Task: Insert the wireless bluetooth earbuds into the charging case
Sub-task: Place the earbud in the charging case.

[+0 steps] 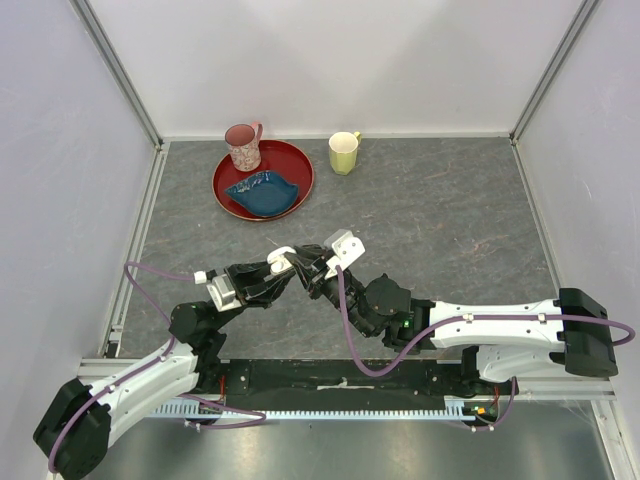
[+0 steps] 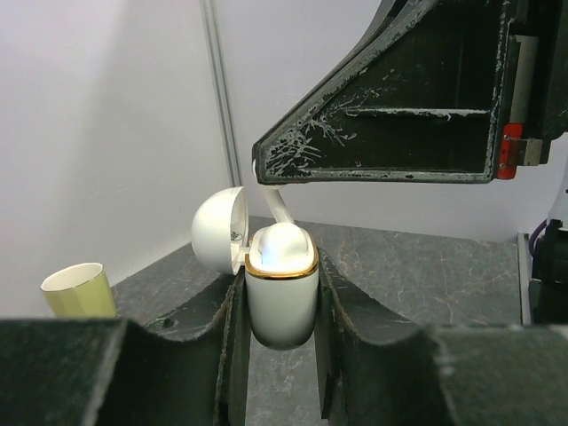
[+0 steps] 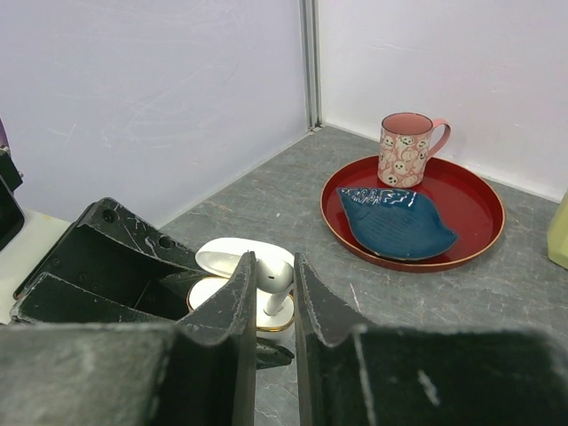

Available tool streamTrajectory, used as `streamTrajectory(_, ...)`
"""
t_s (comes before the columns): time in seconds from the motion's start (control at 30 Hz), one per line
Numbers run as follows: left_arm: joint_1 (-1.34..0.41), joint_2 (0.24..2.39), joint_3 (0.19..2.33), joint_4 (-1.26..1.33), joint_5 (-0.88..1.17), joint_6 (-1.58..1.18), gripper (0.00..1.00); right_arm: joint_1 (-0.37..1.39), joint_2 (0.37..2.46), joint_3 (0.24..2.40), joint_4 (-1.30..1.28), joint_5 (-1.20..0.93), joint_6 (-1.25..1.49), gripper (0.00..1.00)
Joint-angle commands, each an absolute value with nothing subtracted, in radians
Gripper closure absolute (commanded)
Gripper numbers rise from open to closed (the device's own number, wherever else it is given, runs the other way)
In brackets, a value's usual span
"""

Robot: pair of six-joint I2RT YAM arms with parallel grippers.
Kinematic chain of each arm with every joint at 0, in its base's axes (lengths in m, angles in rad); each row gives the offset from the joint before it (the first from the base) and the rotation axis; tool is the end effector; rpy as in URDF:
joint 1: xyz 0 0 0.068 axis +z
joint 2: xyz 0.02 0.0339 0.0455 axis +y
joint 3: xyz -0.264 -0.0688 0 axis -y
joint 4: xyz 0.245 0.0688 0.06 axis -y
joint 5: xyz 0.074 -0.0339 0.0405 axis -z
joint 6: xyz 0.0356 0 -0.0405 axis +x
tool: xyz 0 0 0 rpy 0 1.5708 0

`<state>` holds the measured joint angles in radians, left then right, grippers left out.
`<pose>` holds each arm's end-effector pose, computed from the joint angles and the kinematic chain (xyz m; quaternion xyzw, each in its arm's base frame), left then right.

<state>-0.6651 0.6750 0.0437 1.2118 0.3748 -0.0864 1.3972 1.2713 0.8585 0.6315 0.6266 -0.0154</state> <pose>0.0995 -0.0946 0.2411 0.2903 0.4007 -0.3996 0.7717 0.0708 0.2830 0.3447 -0.2034 0.6089 0.3243 0.6948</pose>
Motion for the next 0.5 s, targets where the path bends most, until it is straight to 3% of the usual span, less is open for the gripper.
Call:
streamTrajectory(0.0,-0.666,0.673,0.072,1.285,0.370,-0.110,0.98,1.404,1.279,0.850,0.660,0.614,-0.023,1.00)
streamTrajectory(0.47,-0.666,0.667,0.074,1.285,0.333,-0.129,0.98,1.402,1.278,0.833,0.660,0.604,-0.051,1.00)
